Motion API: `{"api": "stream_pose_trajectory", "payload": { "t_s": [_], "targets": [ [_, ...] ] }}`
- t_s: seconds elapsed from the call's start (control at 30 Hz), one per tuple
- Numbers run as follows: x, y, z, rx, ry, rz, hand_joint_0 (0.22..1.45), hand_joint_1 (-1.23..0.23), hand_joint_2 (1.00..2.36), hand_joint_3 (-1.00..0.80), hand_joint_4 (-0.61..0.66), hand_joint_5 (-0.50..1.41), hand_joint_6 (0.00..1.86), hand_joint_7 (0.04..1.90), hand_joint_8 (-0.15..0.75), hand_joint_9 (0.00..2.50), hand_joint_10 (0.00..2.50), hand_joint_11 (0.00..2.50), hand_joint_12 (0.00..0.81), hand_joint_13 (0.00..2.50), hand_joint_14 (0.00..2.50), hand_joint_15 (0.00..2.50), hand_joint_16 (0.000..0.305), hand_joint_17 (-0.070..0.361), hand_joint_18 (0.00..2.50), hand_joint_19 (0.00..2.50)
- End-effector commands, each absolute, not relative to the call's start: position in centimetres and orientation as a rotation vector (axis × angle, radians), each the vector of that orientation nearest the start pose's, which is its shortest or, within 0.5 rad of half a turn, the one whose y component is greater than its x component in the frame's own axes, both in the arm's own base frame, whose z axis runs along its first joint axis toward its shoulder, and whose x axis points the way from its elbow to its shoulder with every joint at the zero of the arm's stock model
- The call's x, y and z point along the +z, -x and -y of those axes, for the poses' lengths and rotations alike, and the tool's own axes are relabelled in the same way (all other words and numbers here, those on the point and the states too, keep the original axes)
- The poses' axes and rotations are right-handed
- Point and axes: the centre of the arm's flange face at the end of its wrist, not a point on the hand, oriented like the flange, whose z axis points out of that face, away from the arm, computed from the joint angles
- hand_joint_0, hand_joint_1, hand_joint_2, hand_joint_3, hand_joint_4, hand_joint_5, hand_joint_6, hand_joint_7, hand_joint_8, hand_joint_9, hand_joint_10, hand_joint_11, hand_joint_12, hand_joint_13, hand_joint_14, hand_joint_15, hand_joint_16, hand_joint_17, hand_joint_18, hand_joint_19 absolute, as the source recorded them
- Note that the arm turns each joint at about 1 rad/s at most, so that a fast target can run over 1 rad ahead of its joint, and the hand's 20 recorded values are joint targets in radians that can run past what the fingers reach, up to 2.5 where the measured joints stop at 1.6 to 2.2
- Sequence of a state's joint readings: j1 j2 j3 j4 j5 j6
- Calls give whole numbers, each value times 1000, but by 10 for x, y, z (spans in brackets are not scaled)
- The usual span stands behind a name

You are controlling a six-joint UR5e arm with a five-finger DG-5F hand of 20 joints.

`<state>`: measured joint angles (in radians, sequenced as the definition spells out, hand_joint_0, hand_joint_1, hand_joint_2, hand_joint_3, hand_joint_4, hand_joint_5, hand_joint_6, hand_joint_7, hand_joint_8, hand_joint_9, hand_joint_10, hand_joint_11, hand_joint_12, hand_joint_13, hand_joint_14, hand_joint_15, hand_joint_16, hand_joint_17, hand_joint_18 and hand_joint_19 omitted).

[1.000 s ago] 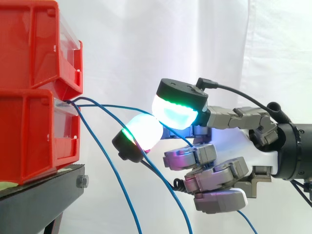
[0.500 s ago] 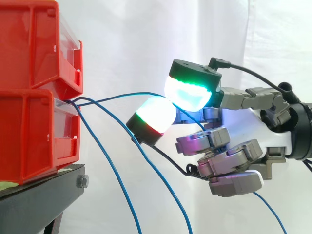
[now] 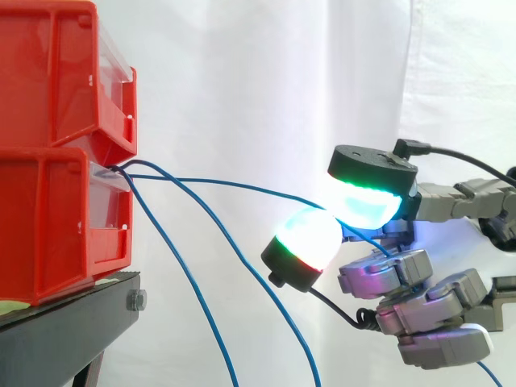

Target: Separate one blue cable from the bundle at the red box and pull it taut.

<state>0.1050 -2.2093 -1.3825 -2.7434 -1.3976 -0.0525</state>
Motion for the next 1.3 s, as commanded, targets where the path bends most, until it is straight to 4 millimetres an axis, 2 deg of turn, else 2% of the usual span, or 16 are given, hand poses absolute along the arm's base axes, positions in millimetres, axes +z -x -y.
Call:
{"api": "stream_pose_trajectory", "payload": {
  "t_s": [0.0,0.47,1.27],
  "targets": [
    [224,-709,73,1094,-1229,-1211,653,-771,1024,-135,-294,-160,876,888,168,448,2500,2010,374,963,2500,1224,42,95,1303,1193],
    [222,-709,67,1046,-1221,-1213,653,-766,1023,-139,-291,-158,873,898,170,456,2500,2042,373,963,2500,1206,42,96,1304,1222],
    [222,-708,69,1023,-1206,-1223,658,-764,1021,-155,-277,-159,870,904,173,455,2500,2033,378,960,2500,1193,43,97,1307,1203]
  ]
}}
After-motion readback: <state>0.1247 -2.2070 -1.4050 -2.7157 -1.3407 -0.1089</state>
